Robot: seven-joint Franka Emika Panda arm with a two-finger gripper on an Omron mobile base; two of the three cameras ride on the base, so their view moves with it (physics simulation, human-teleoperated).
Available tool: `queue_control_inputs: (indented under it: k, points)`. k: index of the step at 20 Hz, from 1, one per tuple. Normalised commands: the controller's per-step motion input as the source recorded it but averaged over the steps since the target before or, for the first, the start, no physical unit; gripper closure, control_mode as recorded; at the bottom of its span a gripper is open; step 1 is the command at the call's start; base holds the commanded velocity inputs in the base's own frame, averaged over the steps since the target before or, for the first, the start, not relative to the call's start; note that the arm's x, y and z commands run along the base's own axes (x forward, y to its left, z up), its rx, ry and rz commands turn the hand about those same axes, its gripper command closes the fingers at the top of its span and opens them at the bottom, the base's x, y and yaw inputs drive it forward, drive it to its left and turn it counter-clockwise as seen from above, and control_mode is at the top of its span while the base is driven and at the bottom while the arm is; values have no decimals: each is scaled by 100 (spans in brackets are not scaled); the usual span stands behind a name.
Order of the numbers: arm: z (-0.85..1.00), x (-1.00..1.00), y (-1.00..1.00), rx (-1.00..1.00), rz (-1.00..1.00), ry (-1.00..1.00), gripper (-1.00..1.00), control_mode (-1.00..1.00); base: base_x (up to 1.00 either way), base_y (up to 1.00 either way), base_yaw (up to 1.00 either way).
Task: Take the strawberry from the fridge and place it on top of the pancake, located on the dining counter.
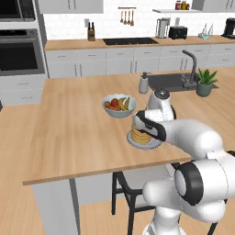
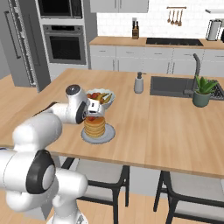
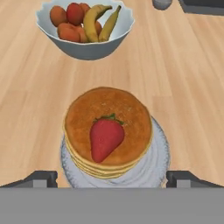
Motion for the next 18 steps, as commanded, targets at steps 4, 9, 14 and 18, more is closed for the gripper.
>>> queue_control_inputs:
  k: [4,9,14,18]
  points:
    - [46,-54,0,0,0,-15,-100,-100,0,0,0]
    - [54,-75,0,0,0,-20,-100,-100,0,0,0]
    - [56,-89,-4,0,0,-9,-100,-100,0,0,0]
    - [65,-91,-2,0,0,-5,-100,-100,0,0,0]
